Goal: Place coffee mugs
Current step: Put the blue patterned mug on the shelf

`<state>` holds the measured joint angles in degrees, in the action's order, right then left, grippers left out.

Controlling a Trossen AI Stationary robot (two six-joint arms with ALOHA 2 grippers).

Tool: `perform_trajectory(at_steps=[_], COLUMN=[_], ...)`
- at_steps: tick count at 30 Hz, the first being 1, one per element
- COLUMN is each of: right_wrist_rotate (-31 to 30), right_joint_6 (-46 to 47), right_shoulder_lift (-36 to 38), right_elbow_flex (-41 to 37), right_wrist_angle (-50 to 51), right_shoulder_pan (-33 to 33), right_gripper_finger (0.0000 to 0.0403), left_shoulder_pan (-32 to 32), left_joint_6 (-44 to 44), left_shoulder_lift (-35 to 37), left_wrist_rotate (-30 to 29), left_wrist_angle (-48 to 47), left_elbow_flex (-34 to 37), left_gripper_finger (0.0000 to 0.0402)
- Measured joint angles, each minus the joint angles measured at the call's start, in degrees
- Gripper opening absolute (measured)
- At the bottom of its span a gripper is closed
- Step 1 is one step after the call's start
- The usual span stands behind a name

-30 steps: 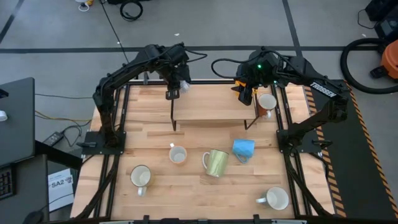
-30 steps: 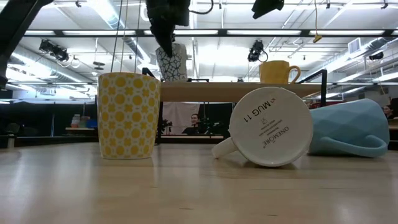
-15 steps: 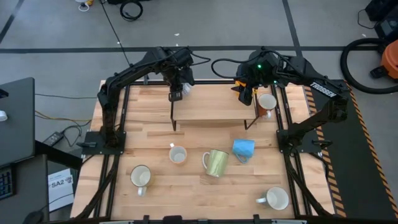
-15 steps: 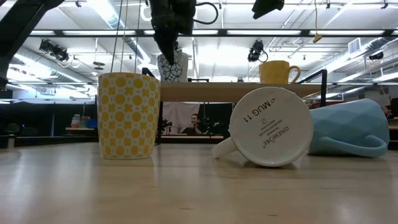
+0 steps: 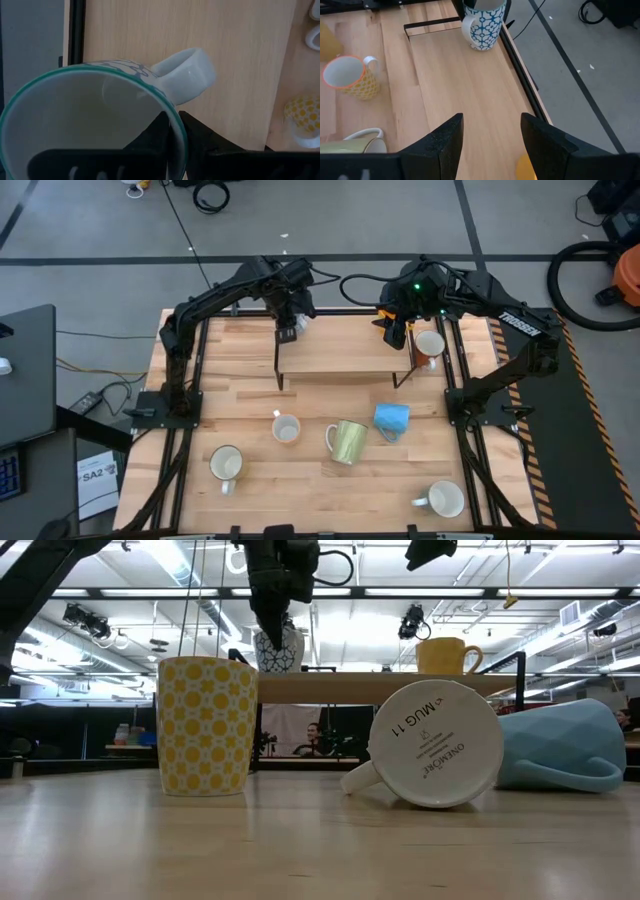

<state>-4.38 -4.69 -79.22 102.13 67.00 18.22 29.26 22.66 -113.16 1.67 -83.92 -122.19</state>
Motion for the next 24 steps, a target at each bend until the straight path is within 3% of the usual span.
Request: perform_trajectory(at_steps=[13,24], right_wrist_rotate=[0.0,0.0], right_joint_6=[0.0,0.01], right_shoulder_lift=[0.0,0.0], right_elbow_flex=[0.0,0.0], right_wrist_angle=[0.0,0.0], right_shoulder_pan=[0.0,0.0], right_gripper_finger=[0.0204,0.0204], left_shoulder_pan=[0.0,0.04], left_joint_6=[-1.05,-1.1], left_shoulder_lift=[-0.07,-0.13], left_wrist_rotate=[-0.52,-0.63], left_wrist_angle=[0.01,-0.05], left_elbow_flex=[0.0,0.09], left_gripper_finger=[0.0047,0.012])
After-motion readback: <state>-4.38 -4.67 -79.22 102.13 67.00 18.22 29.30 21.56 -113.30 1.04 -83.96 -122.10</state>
